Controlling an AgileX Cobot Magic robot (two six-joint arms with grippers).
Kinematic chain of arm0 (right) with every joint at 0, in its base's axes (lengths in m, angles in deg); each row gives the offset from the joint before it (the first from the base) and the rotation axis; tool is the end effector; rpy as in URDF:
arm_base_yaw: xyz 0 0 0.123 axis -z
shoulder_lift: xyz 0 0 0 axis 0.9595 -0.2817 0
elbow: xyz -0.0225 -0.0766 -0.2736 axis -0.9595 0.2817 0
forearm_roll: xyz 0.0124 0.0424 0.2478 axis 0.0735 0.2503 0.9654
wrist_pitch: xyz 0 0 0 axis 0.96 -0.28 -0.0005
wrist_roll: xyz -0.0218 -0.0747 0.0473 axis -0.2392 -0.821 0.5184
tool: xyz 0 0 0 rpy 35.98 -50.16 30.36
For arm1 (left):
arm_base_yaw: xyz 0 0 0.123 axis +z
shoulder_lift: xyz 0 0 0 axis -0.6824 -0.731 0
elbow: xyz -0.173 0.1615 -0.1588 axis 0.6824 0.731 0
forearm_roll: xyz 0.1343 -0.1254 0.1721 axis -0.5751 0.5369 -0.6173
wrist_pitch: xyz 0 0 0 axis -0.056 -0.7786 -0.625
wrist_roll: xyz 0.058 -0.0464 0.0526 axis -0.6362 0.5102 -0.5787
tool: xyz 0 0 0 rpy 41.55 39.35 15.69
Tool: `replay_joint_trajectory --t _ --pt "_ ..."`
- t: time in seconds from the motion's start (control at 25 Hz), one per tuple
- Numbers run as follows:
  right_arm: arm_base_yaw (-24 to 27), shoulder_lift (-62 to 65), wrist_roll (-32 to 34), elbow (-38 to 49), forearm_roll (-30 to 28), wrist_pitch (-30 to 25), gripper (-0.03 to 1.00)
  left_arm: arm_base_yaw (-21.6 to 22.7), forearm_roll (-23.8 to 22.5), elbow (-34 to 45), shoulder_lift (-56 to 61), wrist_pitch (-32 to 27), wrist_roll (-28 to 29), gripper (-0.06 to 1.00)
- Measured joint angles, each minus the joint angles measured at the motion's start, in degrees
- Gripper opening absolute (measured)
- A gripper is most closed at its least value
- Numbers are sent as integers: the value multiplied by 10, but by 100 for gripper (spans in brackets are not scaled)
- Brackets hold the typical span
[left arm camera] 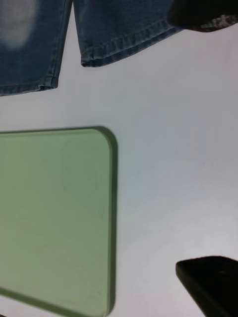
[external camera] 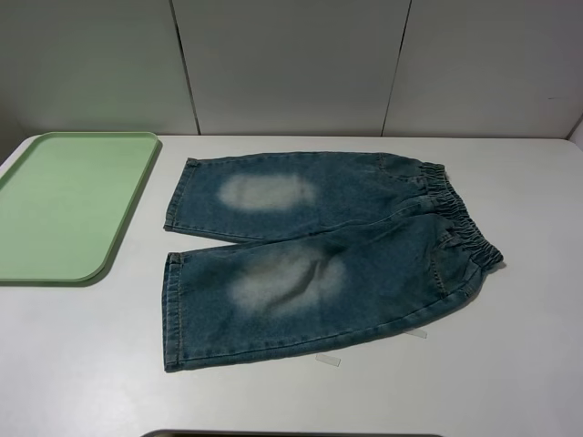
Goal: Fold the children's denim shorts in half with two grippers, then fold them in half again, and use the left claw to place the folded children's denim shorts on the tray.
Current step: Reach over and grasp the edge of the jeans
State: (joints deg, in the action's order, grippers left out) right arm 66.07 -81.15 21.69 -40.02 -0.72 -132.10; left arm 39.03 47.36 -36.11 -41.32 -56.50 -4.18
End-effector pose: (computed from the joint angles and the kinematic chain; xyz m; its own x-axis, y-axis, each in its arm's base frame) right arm -0.0034 -0.0012 0.2796 -0.3988 -0.1359 -0.9069 -0.1568 0.9845 -0.0786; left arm -0.0034 0.0075 0.2721 -0.4655 -0.0428 -0.8840 -0.0360 0.9989 -0.0293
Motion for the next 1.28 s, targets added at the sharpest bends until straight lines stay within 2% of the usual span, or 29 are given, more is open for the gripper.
replay_joint_trajectory --t 1.28 --pt "0 0 0 0 0 0 69 0 0 0 0 0 0 90"
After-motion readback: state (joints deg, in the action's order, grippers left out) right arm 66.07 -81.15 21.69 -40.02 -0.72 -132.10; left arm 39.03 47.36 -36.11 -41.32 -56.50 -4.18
